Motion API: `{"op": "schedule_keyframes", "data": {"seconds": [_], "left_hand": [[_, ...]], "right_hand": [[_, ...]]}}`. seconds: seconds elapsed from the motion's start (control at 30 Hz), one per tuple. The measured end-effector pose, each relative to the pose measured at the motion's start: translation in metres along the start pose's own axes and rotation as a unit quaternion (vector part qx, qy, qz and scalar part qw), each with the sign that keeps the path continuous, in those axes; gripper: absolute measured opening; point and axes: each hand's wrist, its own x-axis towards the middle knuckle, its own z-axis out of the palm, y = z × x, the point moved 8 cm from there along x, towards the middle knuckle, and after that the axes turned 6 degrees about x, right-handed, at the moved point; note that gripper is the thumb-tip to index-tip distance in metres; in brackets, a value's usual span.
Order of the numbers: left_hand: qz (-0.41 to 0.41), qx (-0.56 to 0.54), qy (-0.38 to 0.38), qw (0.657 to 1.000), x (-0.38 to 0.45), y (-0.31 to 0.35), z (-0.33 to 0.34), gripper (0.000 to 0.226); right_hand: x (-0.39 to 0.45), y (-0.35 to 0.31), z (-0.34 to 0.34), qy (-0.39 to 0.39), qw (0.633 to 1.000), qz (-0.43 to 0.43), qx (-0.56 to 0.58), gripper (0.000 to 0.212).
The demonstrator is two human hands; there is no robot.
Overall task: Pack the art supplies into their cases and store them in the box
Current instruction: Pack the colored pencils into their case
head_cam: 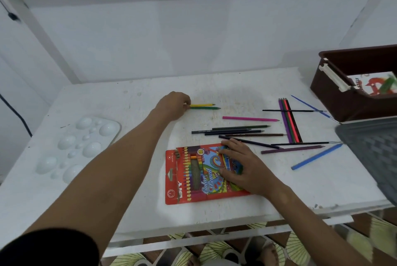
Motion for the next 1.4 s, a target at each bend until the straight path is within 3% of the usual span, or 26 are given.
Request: {"op": "schedule_keyframes", "data": {"seconds": [0.23, 0.53, 0.7, 0.93, 1.17, 1.3, 1.4], "left_hand": [[-0.017, 0.029, -0.056, 0.998, -0.010, 0.004, 0.012, 0.028], [-0.171, -0.039, -0.196, 0.965, -0.091, -0.059, 0.014, 0.030], [-0.222, -0.130, -0.173, 0.951, -0.133, -0.068, 0.005, 0.018], [-0.239, -0.103, -0.092, 0.961, -0.157, -0.064, 0.002, 0.018], [-0.230, -0.086, -0.102, 0.964, -0.149, -0.059, -0.001, 0.025], [-0.254, -0.149, -0.161, 0.942, -0.152, -0.059, 0.010, 0.023], [-0.261, -0.129, -0.186, 0.938, -0.159, -0.056, 0.011, 0.021]], "right_hand": [[0.000, 0.002, -0.001, 0.007, 1.000, 0.000, -0.002, 0.067], [0.001, 0.005, 0.001, 0.012, 1.000, -0.001, -0.003, 0.071], [0.000, 0.002, 0.000, 0.018, 1.000, 0.002, 0.011, 0.065], [-0.001, -0.001, 0.000, 0.014, 1.000, 0.005, 0.009, 0.063], [-0.002, -0.002, 0.000, 0.019, 1.000, 0.003, 0.012, 0.061], [-0.001, 0.001, 0.001, 0.016, 1.000, 0.006, 0.013, 0.065], [-0.001, 0.002, 0.001, 0.017, 1.000, 0.005, 0.014, 0.065]]}}
